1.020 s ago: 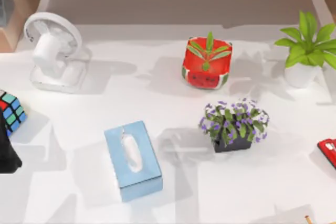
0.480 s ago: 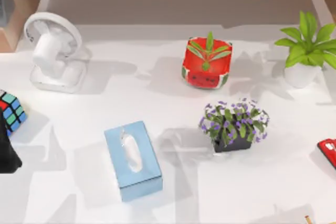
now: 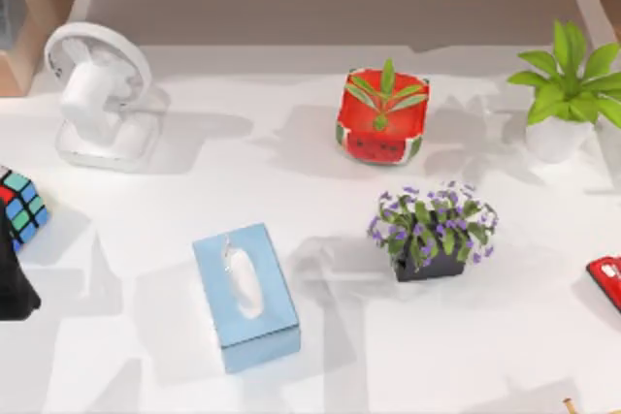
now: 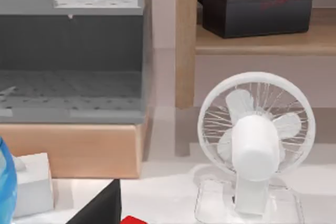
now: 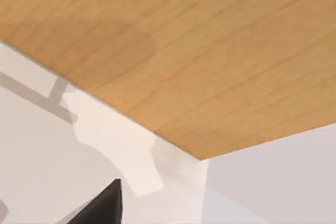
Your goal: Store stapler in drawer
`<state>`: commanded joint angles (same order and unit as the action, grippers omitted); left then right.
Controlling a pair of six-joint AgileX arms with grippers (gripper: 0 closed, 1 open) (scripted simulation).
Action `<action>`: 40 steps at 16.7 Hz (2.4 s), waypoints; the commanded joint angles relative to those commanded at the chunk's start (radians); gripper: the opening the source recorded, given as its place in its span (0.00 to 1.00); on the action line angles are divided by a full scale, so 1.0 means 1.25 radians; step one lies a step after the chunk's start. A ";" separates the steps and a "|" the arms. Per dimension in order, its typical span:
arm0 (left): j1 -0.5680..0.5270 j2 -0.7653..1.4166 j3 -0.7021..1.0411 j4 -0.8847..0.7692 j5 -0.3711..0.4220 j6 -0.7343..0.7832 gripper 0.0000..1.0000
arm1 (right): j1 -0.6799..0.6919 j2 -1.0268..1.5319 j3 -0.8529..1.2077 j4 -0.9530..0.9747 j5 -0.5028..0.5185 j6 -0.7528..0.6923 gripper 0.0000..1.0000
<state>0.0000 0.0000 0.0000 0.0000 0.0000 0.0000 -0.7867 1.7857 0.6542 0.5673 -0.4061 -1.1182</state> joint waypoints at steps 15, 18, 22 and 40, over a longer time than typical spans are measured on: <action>0.000 0.000 0.000 0.000 0.000 0.000 1.00 | 0.660 -0.121 0.329 -1.228 0.308 0.612 1.00; 0.000 0.000 0.000 0.000 0.000 0.000 1.00 | 0.706 -0.122 0.347 -1.275 0.323 0.648 1.00; 0.000 0.000 0.000 0.000 0.000 0.000 1.00 | 0.706 -0.122 0.347 -1.275 0.323 0.648 1.00; 0.000 0.000 0.000 0.000 0.000 0.000 1.00 | 0.708 -0.025 0.212 -1.043 0.323 0.652 0.85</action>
<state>0.0000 0.0000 0.0000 0.0000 0.0000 0.0000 0.0984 1.7548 0.9189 -0.7360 -0.0024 -0.3032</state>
